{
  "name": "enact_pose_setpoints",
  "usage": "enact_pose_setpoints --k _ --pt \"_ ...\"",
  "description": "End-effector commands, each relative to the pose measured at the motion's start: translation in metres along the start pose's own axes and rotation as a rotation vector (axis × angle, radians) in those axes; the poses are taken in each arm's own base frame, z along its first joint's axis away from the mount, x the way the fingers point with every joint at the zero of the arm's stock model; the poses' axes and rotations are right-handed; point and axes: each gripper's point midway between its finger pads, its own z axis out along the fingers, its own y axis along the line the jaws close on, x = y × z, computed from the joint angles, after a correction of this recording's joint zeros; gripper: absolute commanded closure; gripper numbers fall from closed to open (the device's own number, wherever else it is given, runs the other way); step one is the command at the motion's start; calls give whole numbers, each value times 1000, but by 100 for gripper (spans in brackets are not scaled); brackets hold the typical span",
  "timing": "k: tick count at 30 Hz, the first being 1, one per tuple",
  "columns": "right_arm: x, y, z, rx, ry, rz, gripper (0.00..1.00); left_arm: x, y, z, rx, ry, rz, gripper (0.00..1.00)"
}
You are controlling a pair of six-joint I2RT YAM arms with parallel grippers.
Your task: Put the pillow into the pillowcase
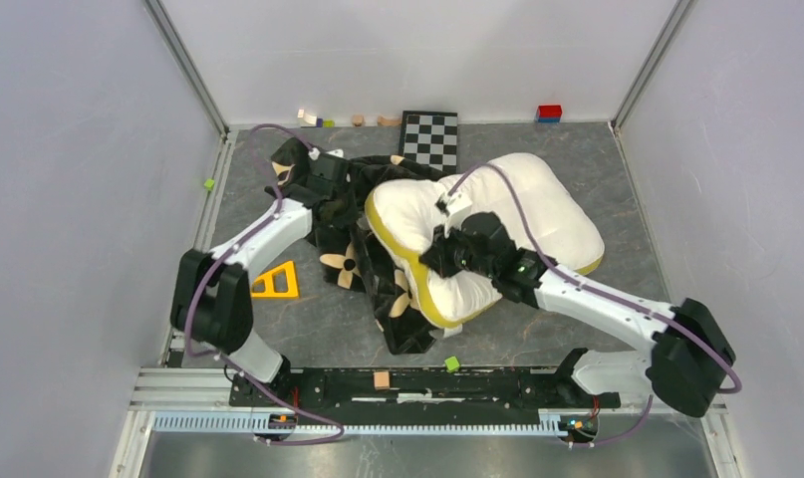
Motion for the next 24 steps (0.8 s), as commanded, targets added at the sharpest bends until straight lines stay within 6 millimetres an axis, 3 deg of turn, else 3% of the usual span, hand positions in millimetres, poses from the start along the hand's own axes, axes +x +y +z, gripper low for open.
enact_pose_setpoints --k 1,4,6,9,11,14,16,19,24 --pt "29 10 20 -101 -3 28 100 -31 13 -37 -46 -174 -41 98" --pt "50 5 26 -101 39 10 100 -31 16 -45 -47 -194 -69 98" --pt "50 7 26 -115 62 -39 96 -30 11 -46 -17 -191 -74 98" --pt "22 19 17 -101 15 -155 55 -29 1 -47 37 -176 -75 98" --pt "-6 27 11 -75 -35 -251 34 -28 -3 -49 63 -171 -75 98" --pt "-29 25 10 -21 -48 -352 16 -25 -6 -52 87 -173 -85 98" --pt "-33 20 20 11 -31 -414 5 -24 -8 -54 103 -170 -88 98" --pt "-24 21 43 6 21 -478 2 -25 -13 -58 128 -172 -88 98" --pt "22 18 91 21 161 -532 2 -30 -20 -65 160 -181 -85 98"
